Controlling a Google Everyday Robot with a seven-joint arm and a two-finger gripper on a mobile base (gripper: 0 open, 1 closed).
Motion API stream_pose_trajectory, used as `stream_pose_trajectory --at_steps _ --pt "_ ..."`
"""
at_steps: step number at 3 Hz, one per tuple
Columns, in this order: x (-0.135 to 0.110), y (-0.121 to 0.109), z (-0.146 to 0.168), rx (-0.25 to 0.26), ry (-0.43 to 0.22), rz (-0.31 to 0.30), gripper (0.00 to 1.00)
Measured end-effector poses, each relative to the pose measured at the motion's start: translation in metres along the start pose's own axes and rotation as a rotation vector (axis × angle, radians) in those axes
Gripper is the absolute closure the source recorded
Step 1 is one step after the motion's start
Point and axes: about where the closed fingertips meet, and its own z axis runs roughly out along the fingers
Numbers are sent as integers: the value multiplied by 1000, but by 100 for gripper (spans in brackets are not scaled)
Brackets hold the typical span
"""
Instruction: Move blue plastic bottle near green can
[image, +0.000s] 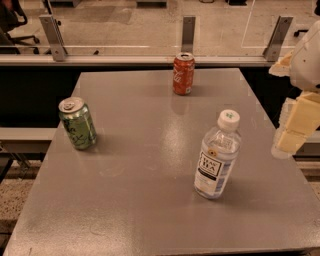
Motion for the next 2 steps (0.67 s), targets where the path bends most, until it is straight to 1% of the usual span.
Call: stream_pose_trajectory --at_steps 1,2 --pt "0 0 0 0 0 0 0" --pt "-4 1 -2 -13 -28 1 0"
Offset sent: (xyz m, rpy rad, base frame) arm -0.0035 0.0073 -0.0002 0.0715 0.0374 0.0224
